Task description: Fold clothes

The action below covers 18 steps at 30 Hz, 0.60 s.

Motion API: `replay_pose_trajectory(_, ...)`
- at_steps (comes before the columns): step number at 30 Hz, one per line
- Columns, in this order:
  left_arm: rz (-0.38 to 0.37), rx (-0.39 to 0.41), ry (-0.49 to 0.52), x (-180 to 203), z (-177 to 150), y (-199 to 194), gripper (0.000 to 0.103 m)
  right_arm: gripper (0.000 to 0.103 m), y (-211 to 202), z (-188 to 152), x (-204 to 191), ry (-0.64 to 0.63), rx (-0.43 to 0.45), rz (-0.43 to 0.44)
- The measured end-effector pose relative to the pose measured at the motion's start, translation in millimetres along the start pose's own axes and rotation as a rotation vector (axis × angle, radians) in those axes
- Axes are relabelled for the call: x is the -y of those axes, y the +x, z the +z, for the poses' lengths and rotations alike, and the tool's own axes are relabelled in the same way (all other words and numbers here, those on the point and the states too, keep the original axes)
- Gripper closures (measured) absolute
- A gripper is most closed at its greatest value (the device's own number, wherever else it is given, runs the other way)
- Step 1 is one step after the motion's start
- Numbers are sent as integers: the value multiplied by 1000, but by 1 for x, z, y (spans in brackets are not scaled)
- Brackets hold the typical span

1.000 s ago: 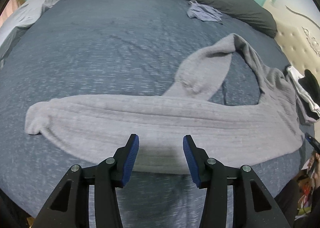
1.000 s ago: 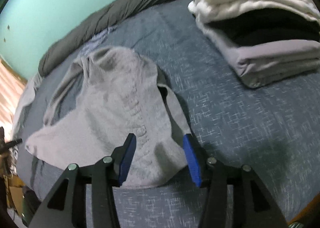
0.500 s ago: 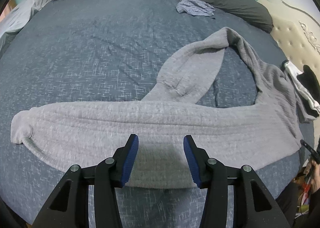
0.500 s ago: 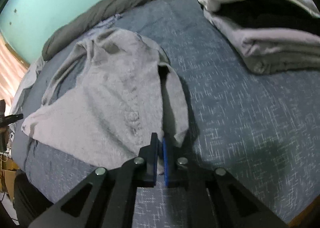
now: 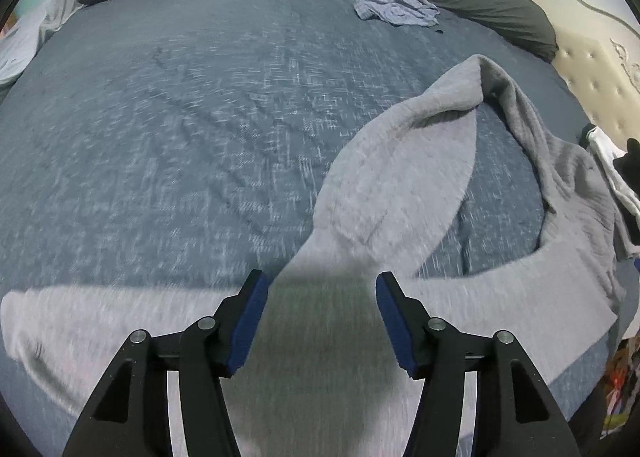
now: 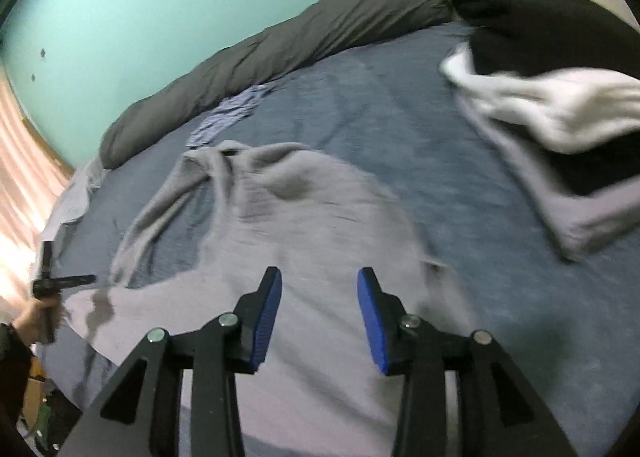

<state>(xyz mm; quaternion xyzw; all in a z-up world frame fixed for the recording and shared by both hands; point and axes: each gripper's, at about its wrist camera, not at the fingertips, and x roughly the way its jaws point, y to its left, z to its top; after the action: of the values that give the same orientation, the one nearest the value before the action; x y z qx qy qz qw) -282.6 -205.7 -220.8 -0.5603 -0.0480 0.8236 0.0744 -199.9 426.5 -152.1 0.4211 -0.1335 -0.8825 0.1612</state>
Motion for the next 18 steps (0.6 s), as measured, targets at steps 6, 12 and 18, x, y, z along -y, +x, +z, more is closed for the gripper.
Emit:
replay_pose_trajectory(6, 5, -17, 4, -2, 17, 32, 42, 59, 60, 4, -60, 27, -25, 144)
replay_pose_trajectory(12, -17, -25, 37, 2, 20, 49, 43, 59, 103, -12, -103, 19, -54, 244)
replay_pose_trajectory(18, -9, -20, 107, 16, 16, 54, 73, 59, 125, -40, -110, 65, -65, 279)
